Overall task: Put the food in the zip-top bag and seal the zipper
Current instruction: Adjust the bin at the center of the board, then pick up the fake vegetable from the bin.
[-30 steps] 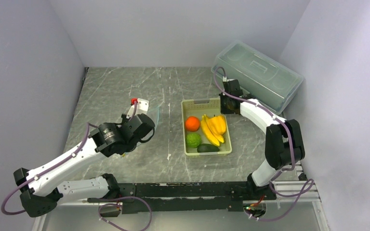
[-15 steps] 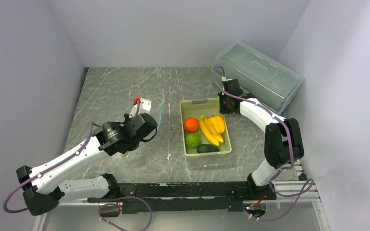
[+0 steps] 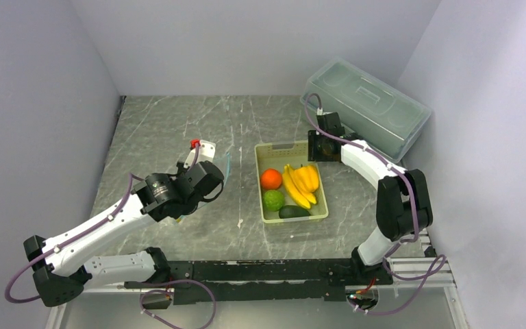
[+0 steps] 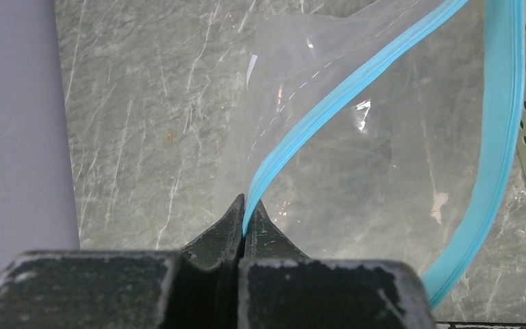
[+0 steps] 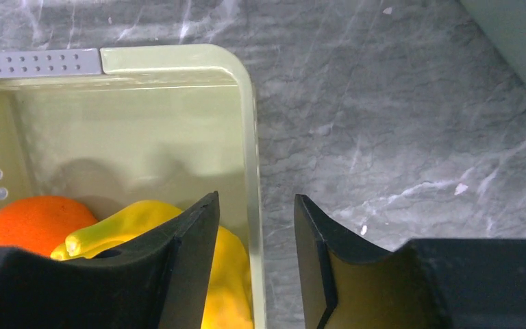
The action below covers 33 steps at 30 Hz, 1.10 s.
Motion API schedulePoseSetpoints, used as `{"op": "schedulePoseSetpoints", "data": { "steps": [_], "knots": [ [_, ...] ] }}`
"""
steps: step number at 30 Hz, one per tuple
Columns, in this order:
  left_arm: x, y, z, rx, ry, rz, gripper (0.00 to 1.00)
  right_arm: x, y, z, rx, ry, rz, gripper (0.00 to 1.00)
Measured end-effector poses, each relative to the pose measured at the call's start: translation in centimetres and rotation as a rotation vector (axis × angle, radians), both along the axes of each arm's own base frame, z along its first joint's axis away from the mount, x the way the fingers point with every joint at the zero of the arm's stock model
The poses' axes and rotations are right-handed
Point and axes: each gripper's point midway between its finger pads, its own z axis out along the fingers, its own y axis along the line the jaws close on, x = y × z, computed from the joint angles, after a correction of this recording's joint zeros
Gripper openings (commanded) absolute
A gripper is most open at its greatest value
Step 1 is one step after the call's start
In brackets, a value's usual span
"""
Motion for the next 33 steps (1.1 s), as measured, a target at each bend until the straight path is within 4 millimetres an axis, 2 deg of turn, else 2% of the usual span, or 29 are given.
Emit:
{"op": "schedulePoseSetpoints", "data": {
  "steps": [5,9,14,18,23,33],
  "knots": [
    [0.0,0.0,0.0,0.000,0.000,0.000,0.02,-0.2,-0.6,1.5,-0.015,-0.031,-0.016,0.56],
    [0.0,0.0,0.0,0.000,0.000,0.000,0.05,-0.5,-0.8,4.0,-0.003,-0.086,-0.020,0.58],
    [0.0,0.0,0.0,0.000,0.001,0.000,0.04,-1.3,0.1,7.5,0.042,-0.163,0.017,0.62],
    [0.0,0.0,0.0,0.000,0.001,-0.001,0.03,-2.3,1.0,9.2,0.064,-0.196,0.062,0.63],
    [0.0,0.0,0.0,-0.001,0.002,-0.001,0.00,-3.9,2.2,9.3,0.076,-0.182,0.114,0.65],
    [0.0,0.0,0.0,-0.001,0.002,-0.001,0.00,-6.6,4.0,6.3,0.057,-0.095,0.193,0.67]
  ]
}}
